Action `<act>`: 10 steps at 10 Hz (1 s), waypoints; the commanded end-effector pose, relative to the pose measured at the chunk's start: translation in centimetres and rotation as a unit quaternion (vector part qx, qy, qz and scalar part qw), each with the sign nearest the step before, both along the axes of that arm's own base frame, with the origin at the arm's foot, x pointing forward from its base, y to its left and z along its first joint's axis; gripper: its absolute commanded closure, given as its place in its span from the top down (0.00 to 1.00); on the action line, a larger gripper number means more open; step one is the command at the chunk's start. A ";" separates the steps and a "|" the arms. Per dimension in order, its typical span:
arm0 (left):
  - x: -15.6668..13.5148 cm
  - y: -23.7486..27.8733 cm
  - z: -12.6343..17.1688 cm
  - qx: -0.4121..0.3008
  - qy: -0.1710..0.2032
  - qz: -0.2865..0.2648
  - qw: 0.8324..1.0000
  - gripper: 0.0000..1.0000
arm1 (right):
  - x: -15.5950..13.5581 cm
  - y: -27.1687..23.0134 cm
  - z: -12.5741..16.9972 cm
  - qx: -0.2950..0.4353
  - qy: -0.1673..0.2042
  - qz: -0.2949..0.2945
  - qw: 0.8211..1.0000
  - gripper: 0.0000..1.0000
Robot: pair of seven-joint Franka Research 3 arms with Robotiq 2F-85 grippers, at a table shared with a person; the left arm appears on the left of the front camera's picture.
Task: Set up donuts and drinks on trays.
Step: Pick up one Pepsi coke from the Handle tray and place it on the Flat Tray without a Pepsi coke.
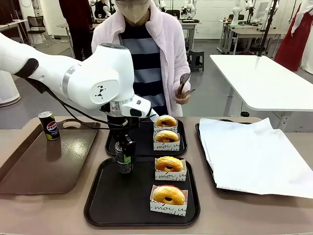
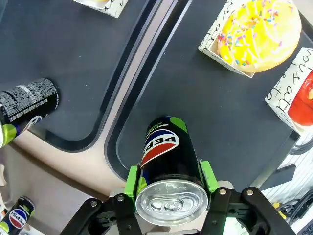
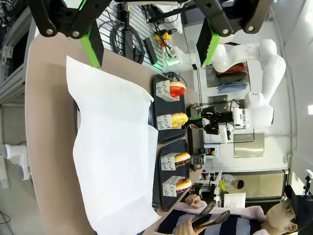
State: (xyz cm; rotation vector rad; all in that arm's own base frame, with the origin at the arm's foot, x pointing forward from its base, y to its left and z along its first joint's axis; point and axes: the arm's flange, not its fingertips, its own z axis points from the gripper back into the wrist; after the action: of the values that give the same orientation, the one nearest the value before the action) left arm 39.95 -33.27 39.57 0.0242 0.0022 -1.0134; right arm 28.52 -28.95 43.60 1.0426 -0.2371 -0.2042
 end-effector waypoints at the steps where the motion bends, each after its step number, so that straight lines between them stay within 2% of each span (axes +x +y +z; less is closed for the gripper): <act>1: 0.7 0.1 0.6 0.003 0.004 -0.013 1.000 0.58 | 0.0 -0.1 0.0 0.003 -0.004 0.001 1.000 1.00; 6: 1.0 0.3 -0.4 0.007 0.014 -0.043 0.999 0.58 | 0.0 -0.1 0.0 0.003 -0.004 0.001 1.000 1.00; 7: 1.0 0.3 -0.4 0.009 0.017 -0.043 0.999 1.00 | 0.0 -0.1 0.0 0.003 -0.004 0.001 1.000 1.00; 10: 0.9 0.4 -0.3 0.009 0.018 -0.040 0.999 1.00 | 0.0 -0.1 0.0 0.003 -0.004 0.001 1.000 1.00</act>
State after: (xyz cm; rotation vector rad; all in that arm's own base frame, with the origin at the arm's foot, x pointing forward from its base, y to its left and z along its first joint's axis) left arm 40.54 -33.08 38.80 0.0199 0.0325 -1.0742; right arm 28.52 -28.95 43.60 1.0426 -0.2371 -0.2042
